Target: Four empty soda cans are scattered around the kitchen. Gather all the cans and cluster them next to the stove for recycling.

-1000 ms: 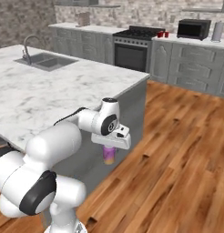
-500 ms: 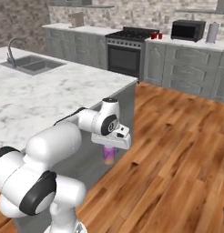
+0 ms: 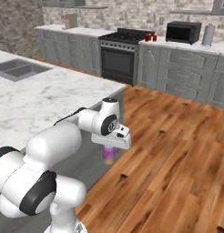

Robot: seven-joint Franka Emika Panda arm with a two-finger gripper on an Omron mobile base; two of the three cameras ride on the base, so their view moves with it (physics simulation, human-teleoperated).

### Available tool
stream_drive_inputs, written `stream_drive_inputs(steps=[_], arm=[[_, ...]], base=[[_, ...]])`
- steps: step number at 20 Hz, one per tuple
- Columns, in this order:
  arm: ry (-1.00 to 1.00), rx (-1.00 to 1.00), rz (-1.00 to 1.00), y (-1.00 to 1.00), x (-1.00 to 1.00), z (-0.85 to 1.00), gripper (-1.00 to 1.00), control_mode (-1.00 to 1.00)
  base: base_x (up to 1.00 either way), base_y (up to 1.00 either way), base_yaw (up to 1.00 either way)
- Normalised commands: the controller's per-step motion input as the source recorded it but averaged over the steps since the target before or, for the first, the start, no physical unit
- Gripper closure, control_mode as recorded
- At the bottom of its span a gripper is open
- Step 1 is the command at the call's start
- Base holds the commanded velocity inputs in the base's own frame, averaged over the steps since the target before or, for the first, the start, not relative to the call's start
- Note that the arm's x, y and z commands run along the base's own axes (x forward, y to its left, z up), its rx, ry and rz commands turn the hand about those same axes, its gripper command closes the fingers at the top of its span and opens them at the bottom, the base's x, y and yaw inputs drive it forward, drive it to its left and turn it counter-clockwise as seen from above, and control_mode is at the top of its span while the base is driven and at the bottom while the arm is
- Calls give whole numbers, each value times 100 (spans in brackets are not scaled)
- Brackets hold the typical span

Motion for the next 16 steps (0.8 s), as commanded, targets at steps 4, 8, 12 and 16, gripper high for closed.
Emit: stream_drive_inputs(steps=[4,8,12,16], arm=[[0,0,0,0,0,0,100,100],[0,0,0,0,0,0,100,100],[0,0,0,0,0,0,100,100],[0,0,0,0,0,0,100,100]], base=[[57,-51,0],[58,-50,0],[58,-50,0],[58,-51,0]])
